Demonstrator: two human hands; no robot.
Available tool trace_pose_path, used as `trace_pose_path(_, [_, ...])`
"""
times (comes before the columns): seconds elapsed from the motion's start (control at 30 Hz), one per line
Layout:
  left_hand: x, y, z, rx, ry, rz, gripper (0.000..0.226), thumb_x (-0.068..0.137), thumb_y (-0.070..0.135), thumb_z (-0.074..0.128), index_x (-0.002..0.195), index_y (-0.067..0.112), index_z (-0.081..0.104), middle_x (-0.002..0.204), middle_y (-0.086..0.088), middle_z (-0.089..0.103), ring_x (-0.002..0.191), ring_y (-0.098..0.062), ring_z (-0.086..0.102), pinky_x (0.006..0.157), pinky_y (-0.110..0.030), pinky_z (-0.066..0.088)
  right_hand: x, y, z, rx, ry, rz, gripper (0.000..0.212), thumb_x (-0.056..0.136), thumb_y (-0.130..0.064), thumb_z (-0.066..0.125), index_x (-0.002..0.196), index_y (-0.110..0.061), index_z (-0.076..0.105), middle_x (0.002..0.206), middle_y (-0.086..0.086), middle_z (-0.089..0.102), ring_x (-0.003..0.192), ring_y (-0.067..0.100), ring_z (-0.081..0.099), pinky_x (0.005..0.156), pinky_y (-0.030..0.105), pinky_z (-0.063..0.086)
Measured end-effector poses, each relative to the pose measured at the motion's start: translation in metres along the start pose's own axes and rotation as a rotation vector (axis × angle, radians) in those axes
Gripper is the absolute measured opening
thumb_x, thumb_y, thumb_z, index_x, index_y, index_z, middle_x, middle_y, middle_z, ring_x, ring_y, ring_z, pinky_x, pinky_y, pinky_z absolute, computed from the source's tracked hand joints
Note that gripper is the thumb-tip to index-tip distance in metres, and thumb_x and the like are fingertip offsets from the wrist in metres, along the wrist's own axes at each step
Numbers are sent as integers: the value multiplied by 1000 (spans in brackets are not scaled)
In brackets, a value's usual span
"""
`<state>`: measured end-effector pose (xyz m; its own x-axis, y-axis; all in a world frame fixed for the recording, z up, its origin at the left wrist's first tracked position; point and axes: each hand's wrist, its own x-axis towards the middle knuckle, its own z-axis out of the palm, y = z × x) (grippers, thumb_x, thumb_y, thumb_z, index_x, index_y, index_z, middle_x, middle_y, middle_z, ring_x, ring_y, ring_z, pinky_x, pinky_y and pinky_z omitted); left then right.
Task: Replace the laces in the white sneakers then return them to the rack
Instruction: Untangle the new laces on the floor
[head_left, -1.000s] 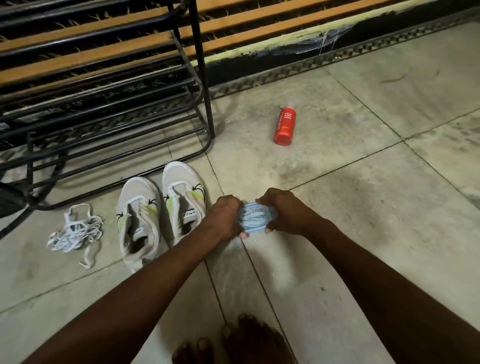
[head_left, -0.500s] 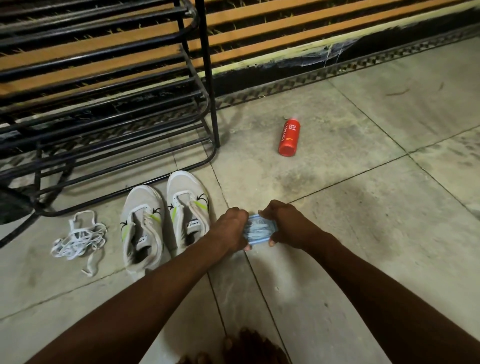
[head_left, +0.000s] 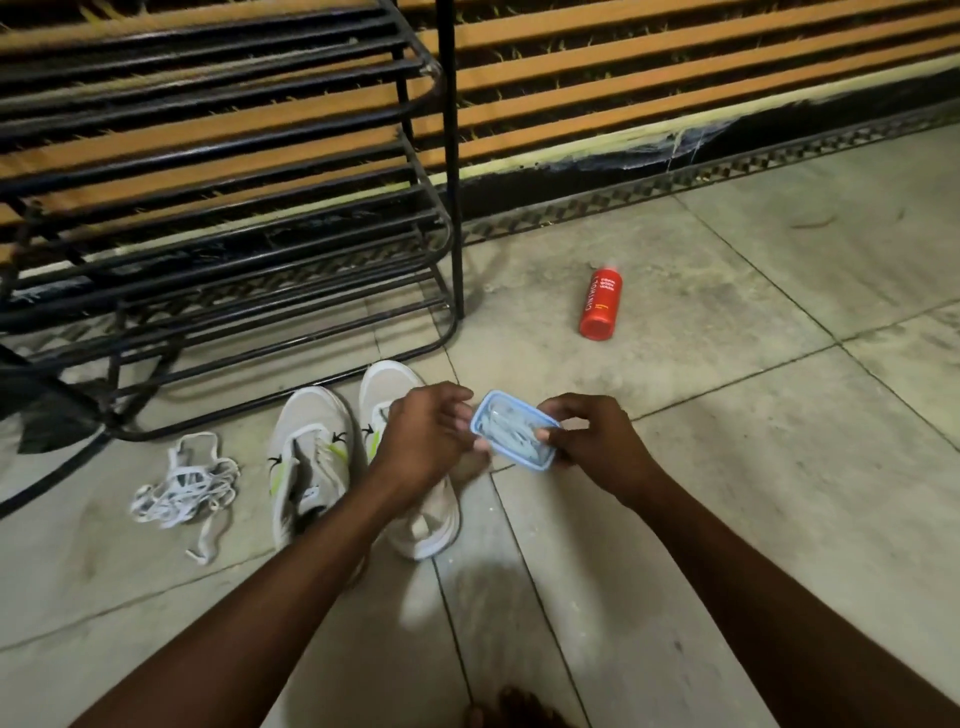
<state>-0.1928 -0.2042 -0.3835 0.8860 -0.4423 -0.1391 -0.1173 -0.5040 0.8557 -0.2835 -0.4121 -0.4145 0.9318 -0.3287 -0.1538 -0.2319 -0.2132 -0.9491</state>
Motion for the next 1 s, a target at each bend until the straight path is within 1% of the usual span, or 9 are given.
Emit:
trace_pose_path(0.1, [-4,8,-22,-264,185,-29,39,72,-10,86,105,0,68,88,-13,72,77,-15,72,75,-24,60,0,-26,16,262,82,0,16,84,-3,78,99,-3,73,95,16,69,65,36,71,62,47,62])
trace_pose_path(0.17, [-7,14,-32,-360,258,1,33,77,-6,84,106,2,70,96,-17,75,90,-26,75,83,-34,62,5,-42,29,360,136,6,18,83,-3,79,100,-3,72,90,14,71,61,36,70,62,42,61])
trace_pose_path(0.3, [-8,21,-50,-454,332,121,35,82,-9,79,113,4,69,105,-8,77,98,-19,75,82,-22,59,24,-80,60,429,224,-21,14,85,-4,77,98,-4,71,91,18,73,63,35,73,60,36,60])
trace_pose_path(0.37, [-2,20,-59,-459,341,178,40,84,-11,75,116,11,69,109,1,77,103,-13,74,85,-23,58,34,-98,74,434,260,-48,11,86,-2,76,95,-6,71,91,15,74,62,36,73,57,34,60])
trace_pose_path(0.53, [28,10,-79,-282,330,289,52,87,8,78,135,24,65,127,12,71,119,-8,67,101,-39,56,64,-132,96,409,335,-132,11,86,-1,75,93,-7,70,88,14,72,60,31,72,61,39,62])
trace_pose_path(0.63, [48,7,-95,-59,360,372,59,87,24,77,142,32,57,134,21,64,124,3,60,104,-27,51,86,-145,107,340,336,-168,15,86,1,73,99,-6,71,80,5,74,64,28,74,61,35,62])
trace_pose_path(0.73, [69,6,-117,173,378,450,65,89,24,77,148,25,51,140,26,54,130,12,48,109,-18,42,112,-154,119,326,318,-185,19,86,2,72,103,-7,72,75,1,74,61,21,73,58,28,60])
trace_pose_path(0.9, [103,11,-146,356,245,428,79,91,24,75,159,22,34,157,3,46,142,-11,42,110,-16,29,157,-167,131,253,313,-209,22,87,-5,75,109,-10,72,89,4,76,70,15,75,59,24,60])
trace_pose_path(1.0, [120,13,-156,382,185,384,78,95,25,71,161,22,29,164,1,34,151,-15,30,121,-29,28,179,-176,135,187,319,-209,25,89,-10,75,113,-11,71,96,2,75,78,12,76,64,28,63])
